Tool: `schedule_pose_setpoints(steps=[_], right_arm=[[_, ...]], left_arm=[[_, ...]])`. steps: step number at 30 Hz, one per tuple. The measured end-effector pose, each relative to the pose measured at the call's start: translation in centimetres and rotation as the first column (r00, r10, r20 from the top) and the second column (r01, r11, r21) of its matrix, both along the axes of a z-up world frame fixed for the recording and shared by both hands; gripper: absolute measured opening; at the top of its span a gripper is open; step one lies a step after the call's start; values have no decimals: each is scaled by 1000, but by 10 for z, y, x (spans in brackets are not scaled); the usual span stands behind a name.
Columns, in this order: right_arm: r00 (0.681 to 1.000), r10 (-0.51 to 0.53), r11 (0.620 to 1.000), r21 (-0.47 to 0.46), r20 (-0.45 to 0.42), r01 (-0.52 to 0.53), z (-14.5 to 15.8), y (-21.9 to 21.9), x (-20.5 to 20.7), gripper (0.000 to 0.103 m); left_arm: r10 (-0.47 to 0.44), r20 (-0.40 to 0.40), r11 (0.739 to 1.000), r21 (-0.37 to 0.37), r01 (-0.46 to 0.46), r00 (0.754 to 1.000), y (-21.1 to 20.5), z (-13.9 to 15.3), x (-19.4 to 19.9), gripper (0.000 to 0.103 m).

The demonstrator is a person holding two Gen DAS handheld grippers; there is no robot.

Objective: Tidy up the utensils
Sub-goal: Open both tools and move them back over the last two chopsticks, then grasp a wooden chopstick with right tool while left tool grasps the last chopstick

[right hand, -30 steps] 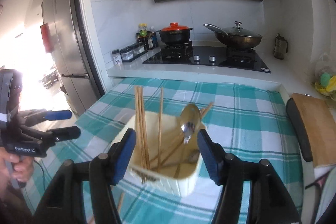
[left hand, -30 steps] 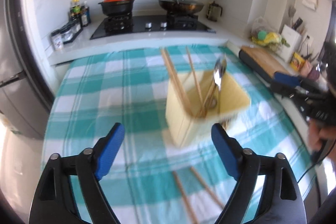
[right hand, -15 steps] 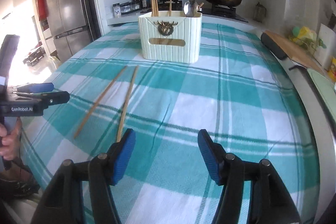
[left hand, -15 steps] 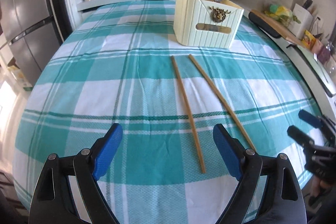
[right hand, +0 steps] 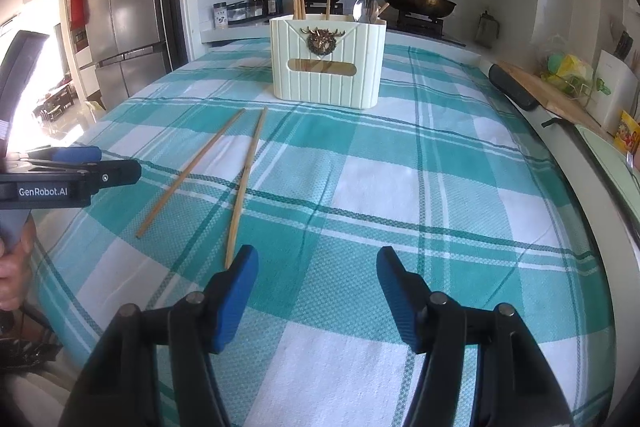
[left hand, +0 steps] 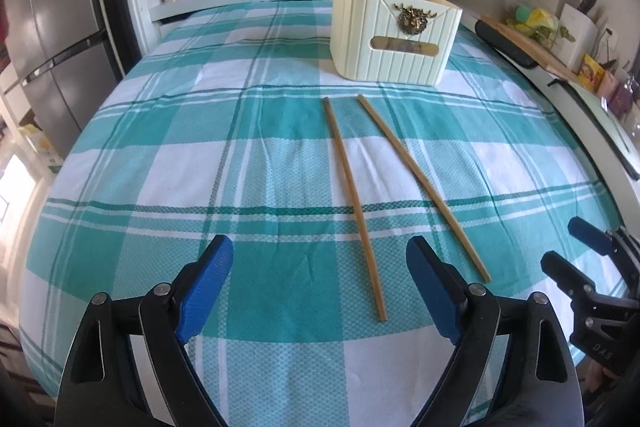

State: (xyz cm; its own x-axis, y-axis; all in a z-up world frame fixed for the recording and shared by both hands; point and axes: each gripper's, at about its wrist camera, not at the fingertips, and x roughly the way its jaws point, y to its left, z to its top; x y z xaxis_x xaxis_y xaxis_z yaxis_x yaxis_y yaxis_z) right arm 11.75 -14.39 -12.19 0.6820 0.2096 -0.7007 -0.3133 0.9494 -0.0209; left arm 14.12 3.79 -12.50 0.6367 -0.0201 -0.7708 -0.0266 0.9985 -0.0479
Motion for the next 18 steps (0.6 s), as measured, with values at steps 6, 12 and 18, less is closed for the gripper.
schedule_pose_setpoints(steps=[6,12,18], right_arm=[[1000,13,1000,-5,-4,-13,-1,4,3,63],[996,84,996,11,-23,-84,7,23,40,63],[982,143,989,46,-120,-138,-6,54,92,63]], left_arm=[[17,-10,999,-41,-17,1000,8,-9,5,90],[-2,-4,997,-72,2,1000,16,-6,27,90],[29,1,993,-115,-29,1000,30,-3,34,90]])
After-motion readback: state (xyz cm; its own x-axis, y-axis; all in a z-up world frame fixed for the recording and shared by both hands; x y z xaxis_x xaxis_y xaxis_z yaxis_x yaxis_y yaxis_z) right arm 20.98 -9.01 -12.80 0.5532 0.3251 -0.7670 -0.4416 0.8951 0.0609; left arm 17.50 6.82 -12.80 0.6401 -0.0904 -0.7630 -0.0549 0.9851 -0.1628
